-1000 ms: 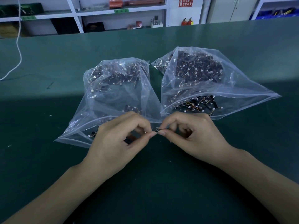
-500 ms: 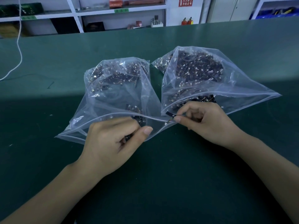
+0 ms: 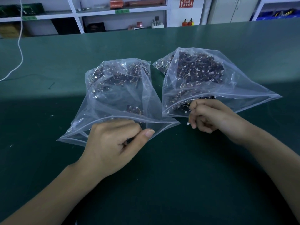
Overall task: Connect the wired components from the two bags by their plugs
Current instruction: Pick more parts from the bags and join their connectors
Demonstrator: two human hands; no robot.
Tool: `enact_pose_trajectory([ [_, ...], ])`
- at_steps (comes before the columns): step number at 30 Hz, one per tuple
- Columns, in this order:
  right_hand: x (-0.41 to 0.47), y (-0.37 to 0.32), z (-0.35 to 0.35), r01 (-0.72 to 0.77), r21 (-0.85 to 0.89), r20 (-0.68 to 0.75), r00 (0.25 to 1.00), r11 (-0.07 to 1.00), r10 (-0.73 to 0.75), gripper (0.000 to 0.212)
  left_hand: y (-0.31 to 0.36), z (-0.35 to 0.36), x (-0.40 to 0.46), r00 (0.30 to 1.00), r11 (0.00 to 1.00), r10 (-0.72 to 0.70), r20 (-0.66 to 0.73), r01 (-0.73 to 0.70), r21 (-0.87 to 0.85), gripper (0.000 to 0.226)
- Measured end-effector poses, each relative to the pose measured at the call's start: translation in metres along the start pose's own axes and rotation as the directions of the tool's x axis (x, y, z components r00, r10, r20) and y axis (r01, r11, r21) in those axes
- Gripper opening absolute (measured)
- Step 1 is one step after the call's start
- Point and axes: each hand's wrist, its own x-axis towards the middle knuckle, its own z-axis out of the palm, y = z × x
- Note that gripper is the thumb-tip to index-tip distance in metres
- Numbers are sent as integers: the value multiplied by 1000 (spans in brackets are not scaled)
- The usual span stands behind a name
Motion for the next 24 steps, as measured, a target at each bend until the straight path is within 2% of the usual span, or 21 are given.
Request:
enact_pose_trajectory([
  [3, 5, 7, -2, -133, -16, -161, 978, 991, 129, 26, 0, 0, 0, 1000, 1000, -11, -2, 11, -1, 68],
  [6, 10, 15, -5, -196, 44, -277, 940, 980, 200, 19, 0, 1, 0, 1000, 1000, -12, -8, 12, -2, 68],
  [14, 12, 17, -3, -97, 249, -394, 899, 964, 192, 9, 0, 0, 2, 1000, 1000, 17, 21, -17, 26, 63],
  [16, 13, 18, 0, -71, 219, -414, 896, 973, 159, 11, -1, -3, 3, 997, 994, 18, 80, -27, 108, 57],
  [19, 11, 18, 4, -36, 140, -437, 895, 990, 94, 11, -5, -3, 4, 977, 978, -73, 202, 31, 207, 48],
  [21, 10, 17, 8, -5, 88, -396, 917, 996, 40, 23, -8, -3, 4, 957, 969, -123, 262, 59, 238, 38],
  [24, 5, 14, 15, 23, -81, -371, 927, 996, -52, 45, -10, -2, 3, 937, 955, -194, 291, 113, 273, 18],
])
